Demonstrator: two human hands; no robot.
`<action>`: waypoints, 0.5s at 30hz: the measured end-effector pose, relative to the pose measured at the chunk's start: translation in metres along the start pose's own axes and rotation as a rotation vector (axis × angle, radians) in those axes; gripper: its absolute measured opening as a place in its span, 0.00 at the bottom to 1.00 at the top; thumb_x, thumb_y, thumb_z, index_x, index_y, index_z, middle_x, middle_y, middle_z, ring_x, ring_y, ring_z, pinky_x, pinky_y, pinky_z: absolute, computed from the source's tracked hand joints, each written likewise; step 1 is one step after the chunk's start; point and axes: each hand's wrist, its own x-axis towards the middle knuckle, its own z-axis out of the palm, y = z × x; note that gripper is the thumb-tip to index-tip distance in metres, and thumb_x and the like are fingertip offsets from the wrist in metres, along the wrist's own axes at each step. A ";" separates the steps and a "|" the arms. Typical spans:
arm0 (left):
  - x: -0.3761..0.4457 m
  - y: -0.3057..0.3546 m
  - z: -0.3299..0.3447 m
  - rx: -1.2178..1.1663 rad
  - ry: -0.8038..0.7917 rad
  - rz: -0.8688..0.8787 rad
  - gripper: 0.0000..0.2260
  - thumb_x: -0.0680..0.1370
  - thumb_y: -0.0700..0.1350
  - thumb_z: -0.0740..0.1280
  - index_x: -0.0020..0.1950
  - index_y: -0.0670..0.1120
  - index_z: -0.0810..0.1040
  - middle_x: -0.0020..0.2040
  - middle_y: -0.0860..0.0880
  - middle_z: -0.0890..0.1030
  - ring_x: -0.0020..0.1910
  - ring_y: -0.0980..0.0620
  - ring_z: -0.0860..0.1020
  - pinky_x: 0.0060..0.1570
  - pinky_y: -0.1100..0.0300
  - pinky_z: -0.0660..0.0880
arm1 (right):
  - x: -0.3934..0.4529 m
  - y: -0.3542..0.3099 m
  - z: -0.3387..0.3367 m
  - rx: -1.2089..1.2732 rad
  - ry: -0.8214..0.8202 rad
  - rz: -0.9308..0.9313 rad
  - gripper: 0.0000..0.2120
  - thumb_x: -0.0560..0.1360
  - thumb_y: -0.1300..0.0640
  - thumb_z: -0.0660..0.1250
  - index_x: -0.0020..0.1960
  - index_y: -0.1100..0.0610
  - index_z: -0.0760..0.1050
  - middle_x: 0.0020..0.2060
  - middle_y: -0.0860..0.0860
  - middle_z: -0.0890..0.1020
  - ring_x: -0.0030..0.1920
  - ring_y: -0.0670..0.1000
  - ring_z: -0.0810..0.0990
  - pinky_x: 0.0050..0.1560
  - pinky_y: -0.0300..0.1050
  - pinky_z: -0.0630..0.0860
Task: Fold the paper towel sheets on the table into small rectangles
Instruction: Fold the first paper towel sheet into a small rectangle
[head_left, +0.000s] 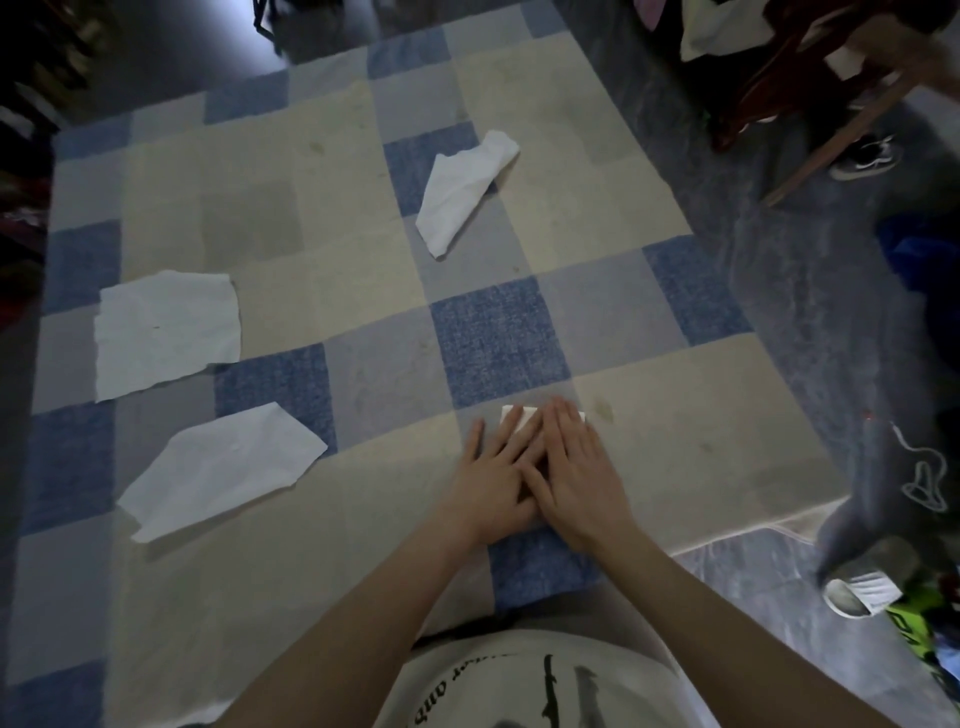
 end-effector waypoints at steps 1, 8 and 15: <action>-0.001 -0.002 0.000 -0.023 0.020 -0.001 0.36 0.75 0.60 0.52 0.79 0.55 0.40 0.79 0.56 0.40 0.77 0.54 0.35 0.74 0.42 0.38 | -0.002 0.004 0.000 -0.016 0.002 0.018 0.35 0.79 0.41 0.50 0.77 0.62 0.50 0.77 0.57 0.53 0.77 0.53 0.50 0.75 0.50 0.48; -0.010 -0.013 0.000 -0.131 0.084 -0.155 0.32 0.78 0.61 0.43 0.79 0.49 0.41 0.77 0.55 0.37 0.75 0.59 0.35 0.75 0.46 0.40 | -0.011 0.021 -0.002 -0.123 -0.023 0.042 0.36 0.77 0.41 0.51 0.77 0.63 0.53 0.76 0.58 0.56 0.76 0.55 0.53 0.74 0.54 0.51; 0.023 0.023 -0.024 -0.248 0.313 -0.095 0.29 0.82 0.58 0.41 0.79 0.45 0.46 0.79 0.49 0.41 0.78 0.53 0.39 0.75 0.51 0.39 | -0.011 0.019 0.002 -0.172 -0.039 0.032 0.36 0.77 0.42 0.54 0.77 0.61 0.50 0.77 0.58 0.52 0.77 0.56 0.48 0.74 0.56 0.49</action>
